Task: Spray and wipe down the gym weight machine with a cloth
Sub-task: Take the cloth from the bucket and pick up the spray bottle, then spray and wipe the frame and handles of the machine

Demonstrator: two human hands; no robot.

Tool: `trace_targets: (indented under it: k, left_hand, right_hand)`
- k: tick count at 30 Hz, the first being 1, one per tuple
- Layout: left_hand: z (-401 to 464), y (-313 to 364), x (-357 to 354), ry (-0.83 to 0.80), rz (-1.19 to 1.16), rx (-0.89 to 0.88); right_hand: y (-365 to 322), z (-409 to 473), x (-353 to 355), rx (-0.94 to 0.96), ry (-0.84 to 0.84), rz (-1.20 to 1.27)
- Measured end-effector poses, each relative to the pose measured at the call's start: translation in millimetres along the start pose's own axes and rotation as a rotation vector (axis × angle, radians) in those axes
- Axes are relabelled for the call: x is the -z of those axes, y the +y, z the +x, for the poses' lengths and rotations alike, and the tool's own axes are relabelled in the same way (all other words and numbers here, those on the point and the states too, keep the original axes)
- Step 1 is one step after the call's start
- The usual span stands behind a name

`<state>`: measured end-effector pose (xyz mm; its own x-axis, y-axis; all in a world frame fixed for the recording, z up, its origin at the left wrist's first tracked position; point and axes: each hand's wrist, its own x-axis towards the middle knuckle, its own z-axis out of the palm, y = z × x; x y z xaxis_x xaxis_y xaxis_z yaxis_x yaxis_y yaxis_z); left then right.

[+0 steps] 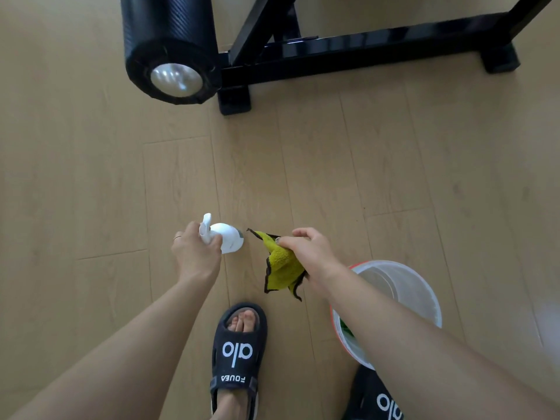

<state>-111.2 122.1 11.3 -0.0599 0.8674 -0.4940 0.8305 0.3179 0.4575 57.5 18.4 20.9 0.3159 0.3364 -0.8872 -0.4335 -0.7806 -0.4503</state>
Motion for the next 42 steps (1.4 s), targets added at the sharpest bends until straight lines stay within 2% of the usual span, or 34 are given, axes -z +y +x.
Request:
trace_targets:
  k: [4,9,12,16,23,30,37,42]
  left_hand:
    - [-11.1,12.9,7.4,-0.001,0.015,-0.097]
    - [-57.9,60.3,55.7,-0.097,0.003,-0.307]
    - [-95.1,106.4,96.8,-0.152,-0.033,-0.434]
    - [-150.5,181.5,165.9,-0.209,-0.105,-0.547]
    - [-228.3,299.8,278.6,-0.189,-0.201,-0.717]
    - [-287.8,381.7,358.7,-0.147,-0.242,-0.776]
    - [-332.1,435.0,398.5,-0.311,-0.284,-0.672]
    - [-352.3,451.8,425.5,-0.298,-0.401,-0.676]
  right_hand:
    - [-15.4,-11.9,6.0,0.095,0.026,-0.049]
    - [-52.2,-77.5,20.2,0.243,-0.012,-0.38]
    - [-83.4,-133.0,31.1,0.293,-0.112,-0.557]
    - [-132.3,-219.3,41.2,0.32,-0.173,-0.623]
    - [-215.7,-348.7,71.6,0.551,0.053,-0.711]
    - [-288.1,-451.9,102.7,0.624,0.005,-0.619]
    - [-336.3,-520.0,123.3,0.713,-0.039,-0.565]
    - [-352.0,-553.6,129.5,0.749,-0.046,-0.573]
